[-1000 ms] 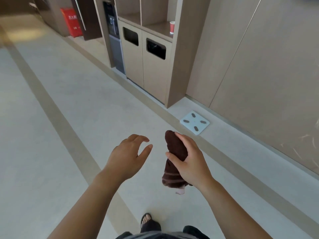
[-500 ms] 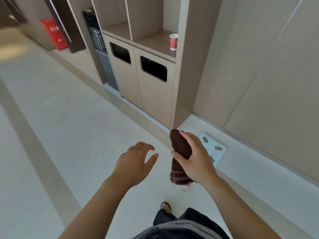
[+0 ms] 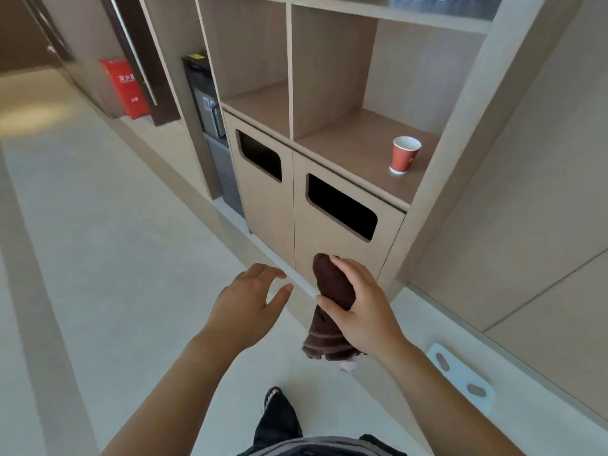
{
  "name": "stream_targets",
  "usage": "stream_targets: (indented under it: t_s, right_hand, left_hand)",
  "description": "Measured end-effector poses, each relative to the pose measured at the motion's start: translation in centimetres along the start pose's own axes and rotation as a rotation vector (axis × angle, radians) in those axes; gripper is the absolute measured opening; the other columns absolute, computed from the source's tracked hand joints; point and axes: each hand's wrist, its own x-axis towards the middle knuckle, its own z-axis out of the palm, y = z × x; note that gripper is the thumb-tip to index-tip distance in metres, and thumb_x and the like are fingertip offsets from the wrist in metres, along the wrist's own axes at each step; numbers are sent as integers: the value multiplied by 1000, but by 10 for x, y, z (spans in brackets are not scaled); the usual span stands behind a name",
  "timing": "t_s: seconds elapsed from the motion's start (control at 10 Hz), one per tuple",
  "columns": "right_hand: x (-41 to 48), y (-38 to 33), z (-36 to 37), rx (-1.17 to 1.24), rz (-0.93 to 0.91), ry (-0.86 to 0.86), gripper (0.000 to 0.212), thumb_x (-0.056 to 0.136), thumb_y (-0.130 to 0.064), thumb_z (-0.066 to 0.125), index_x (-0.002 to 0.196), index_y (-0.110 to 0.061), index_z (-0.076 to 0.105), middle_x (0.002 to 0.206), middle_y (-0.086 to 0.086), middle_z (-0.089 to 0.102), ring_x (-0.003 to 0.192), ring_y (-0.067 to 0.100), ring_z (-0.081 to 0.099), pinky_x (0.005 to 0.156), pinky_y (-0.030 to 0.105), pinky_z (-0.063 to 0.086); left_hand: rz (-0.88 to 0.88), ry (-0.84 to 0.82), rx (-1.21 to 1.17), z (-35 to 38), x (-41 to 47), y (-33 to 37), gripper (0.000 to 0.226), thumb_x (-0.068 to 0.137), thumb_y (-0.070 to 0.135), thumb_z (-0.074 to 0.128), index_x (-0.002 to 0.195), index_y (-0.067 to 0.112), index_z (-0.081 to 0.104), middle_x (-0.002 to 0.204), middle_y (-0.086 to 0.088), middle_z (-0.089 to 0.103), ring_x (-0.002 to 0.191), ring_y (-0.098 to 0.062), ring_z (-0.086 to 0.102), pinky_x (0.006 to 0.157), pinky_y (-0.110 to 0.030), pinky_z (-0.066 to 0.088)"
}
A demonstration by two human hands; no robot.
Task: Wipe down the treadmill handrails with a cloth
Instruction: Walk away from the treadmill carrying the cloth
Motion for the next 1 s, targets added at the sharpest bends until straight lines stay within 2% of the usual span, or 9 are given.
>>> stream_targets:
  t_s: [0.1, 0.2, 0.3, 0.5, 0.6, 0.7, 0.8, 0.9, 1.0]
  right_hand:
    - [64, 6, 14, -8, 49, 50, 61, 83, -34, 68, 137, -26, 41, 136, -9, 44, 118, 1, 44, 94, 3, 31]
    - [124, 11, 20, -13, 83, 86, 60, 84, -35, 67, 137, -27, 41, 137, -9, 44, 120, 5, 45, 100, 16, 38]
    - [178, 19, 16, -25, 105, 140, 59, 84, -35, 67, 137, -25, 42, 138, -7, 44, 123, 8, 45, 103, 25, 40]
    - [291, 52, -2, 2, 153, 296, 58, 81, -27, 72, 134, -22, 48, 132, -7, 50, 121, 4, 45, 102, 13, 31]
    - [354, 74, -16, -7, 191, 358, 58, 81, -30, 71, 133, -27, 47, 132, -10, 50, 120, 4, 46, 97, 9, 31]
    - [415, 95, -34, -39, 191, 459, 58, 79, -37, 70, 132, -33, 46, 134, -13, 49, 119, 2, 45, 95, 11, 31]
    - [474, 113, -46, -111, 203, 467, 62, 78, -45, 67, 133, -39, 41, 140, -15, 43, 119, 2, 43, 94, 6, 30]
    - [515, 135, -46, -230, 296, 357, 63, 81, -44, 66, 138, -34, 39, 149, -6, 36, 130, 16, 40, 104, 34, 38]
    - [529, 134, -40, -271, 321, 342, 58, 85, -40, 64, 138, -31, 42, 151, -3, 36, 132, 20, 39, 105, 35, 36]
  left_hand:
    - [63, -33, 22, -17, 79, -20, 40, 92, 51, 37, 121, 30, 53, 132, 9, 52, 108, -14, 55, 94, -36, 47]
    - [112, -51, 26, -32, 152, -33, 41, 91, 53, 36, 121, 30, 52, 132, 10, 51, 95, -12, 58, 91, -35, 47]
    - [160, -95, -7, -40, 210, -38, 40, 91, 53, 36, 120, 31, 53, 131, 10, 52, 103, -11, 56, 93, -33, 47]
    - [241, -94, -22, -53, 320, -55, 37, 92, 50, 39, 121, 31, 52, 129, 11, 52, 101, -10, 54, 87, -31, 47]
    - [243, -111, -60, -58, 377, -58, 35, 92, 48, 40, 120, 31, 53, 127, 12, 52, 98, -4, 49, 84, -25, 42]
    - [298, -126, -64, -64, 434, -51, 35, 92, 48, 39, 118, 32, 54, 121, 13, 55, 90, -3, 52, 80, -26, 44]
    - [314, -98, -60, -73, 485, -44, 33, 91, 47, 40, 116, 31, 54, 117, 13, 56, 90, -6, 54, 79, -29, 48]
    - [332, -106, -59, -76, 519, -43, 30, 92, 44, 42, 116, 30, 54, 117, 13, 55, 83, -7, 53, 78, -29, 48]
    - [371, -121, -57, -81, 541, -45, 32, 92, 42, 41, 118, 28, 55, 118, 12, 55, 90, -8, 54, 82, -30, 48]
